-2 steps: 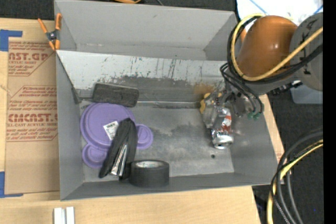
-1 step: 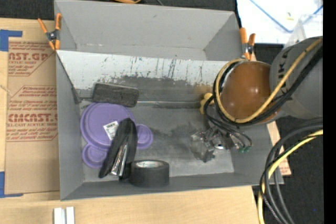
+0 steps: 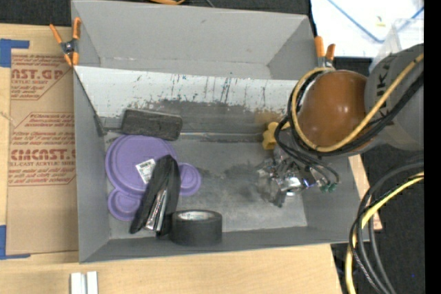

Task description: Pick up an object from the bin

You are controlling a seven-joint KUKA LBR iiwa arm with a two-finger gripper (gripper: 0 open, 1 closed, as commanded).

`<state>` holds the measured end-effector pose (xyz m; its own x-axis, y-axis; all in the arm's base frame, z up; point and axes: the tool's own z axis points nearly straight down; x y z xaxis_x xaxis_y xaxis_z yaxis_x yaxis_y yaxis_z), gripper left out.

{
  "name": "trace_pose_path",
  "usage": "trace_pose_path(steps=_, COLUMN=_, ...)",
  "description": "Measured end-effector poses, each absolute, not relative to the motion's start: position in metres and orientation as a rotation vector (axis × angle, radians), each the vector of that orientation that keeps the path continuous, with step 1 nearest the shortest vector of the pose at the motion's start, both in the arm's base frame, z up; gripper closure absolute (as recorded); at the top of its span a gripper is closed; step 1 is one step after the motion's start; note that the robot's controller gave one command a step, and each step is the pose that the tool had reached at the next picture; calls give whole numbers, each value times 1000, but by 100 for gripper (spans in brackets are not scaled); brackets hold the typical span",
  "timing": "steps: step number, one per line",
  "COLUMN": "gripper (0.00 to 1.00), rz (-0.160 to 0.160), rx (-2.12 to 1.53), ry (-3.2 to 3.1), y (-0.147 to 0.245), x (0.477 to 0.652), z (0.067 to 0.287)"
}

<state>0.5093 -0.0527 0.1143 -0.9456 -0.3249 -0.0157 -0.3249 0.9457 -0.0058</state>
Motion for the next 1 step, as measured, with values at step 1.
trace_pose_path(steps=1, gripper=0, rz=7, rx=-738, ry=3051, y=-106, x=581, z=68)
